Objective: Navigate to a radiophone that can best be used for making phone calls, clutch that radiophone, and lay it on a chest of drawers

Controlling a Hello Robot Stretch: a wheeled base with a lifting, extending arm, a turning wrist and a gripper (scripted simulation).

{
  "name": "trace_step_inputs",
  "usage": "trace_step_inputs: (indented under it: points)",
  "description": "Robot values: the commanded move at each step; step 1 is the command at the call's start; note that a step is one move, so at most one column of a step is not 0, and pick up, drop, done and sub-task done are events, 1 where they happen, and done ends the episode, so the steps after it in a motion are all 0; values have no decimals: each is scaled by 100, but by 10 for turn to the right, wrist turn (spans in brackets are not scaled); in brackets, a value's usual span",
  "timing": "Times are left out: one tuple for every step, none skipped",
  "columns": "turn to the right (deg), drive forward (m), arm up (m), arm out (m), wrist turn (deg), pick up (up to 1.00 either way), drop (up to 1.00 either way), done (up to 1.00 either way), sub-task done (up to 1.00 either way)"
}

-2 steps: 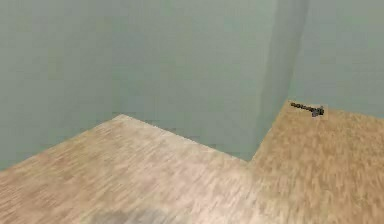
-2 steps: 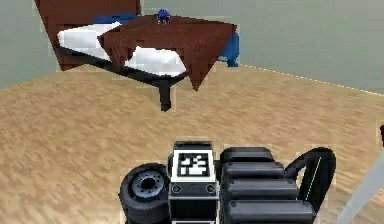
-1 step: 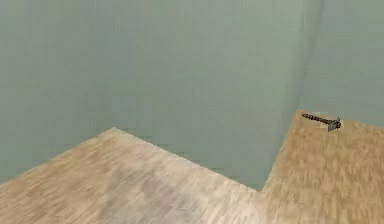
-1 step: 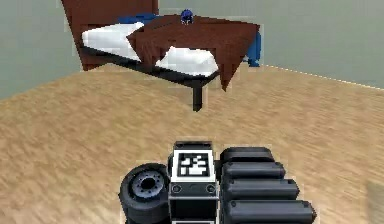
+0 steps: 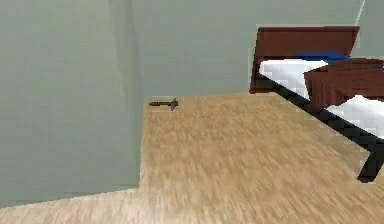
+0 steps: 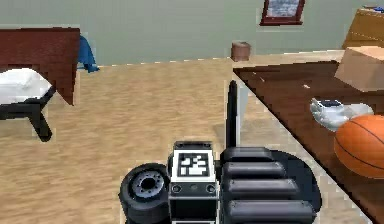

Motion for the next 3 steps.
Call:
trace_step_inputs:
  points:
    - [390, 0, 0, 0, 0, 0, 0, 0, 0]
    - [0, 35, 0, 0, 0, 0, 0, 0, 0]
    - [390, 0, 0, 0, 0, 0, 0, 0, 0]
